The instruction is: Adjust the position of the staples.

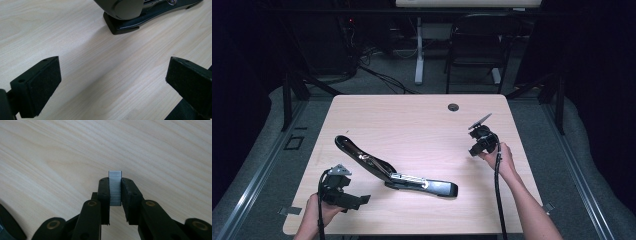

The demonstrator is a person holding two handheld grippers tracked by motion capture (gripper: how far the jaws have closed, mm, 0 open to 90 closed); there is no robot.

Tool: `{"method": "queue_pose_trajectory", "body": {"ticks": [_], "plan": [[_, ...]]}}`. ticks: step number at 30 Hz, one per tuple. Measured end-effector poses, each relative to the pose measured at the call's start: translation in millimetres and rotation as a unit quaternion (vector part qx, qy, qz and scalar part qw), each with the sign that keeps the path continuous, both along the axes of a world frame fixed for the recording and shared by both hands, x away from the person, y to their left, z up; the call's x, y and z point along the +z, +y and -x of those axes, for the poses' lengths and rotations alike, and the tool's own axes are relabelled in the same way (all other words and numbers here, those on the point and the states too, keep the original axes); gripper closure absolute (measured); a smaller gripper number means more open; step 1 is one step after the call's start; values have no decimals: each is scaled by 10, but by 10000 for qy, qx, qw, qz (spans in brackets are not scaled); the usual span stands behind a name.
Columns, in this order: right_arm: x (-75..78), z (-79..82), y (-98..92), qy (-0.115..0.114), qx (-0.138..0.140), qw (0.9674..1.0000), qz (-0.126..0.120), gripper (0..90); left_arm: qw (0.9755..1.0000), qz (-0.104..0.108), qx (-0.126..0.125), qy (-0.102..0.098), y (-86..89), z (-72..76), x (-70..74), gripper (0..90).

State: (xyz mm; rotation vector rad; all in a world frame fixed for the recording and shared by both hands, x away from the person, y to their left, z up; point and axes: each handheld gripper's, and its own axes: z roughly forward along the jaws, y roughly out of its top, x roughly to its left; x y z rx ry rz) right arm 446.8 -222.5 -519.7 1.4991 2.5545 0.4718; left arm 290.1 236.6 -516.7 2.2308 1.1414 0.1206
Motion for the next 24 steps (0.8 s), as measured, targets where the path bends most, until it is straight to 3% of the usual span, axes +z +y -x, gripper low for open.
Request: {"method": "queue_pose_trajectory", "body": {"ticks": [9,18,23,24], "plan": [[53,145,-48,41,115,9999,48,779,10000,11,22,-20,8,-6,-6,0],[146,354,0,-171,259,9995,-26,779,10000,-21,-4,-62,14,-14,-4,0],[185,472,46,-148,496,9987,32,779,10000,-12,5,-86,25,-12,-2,0],[173,501,61,-247,431,9988,-15,779,10000,-13,14,-88,25,-10,0,0]]}}
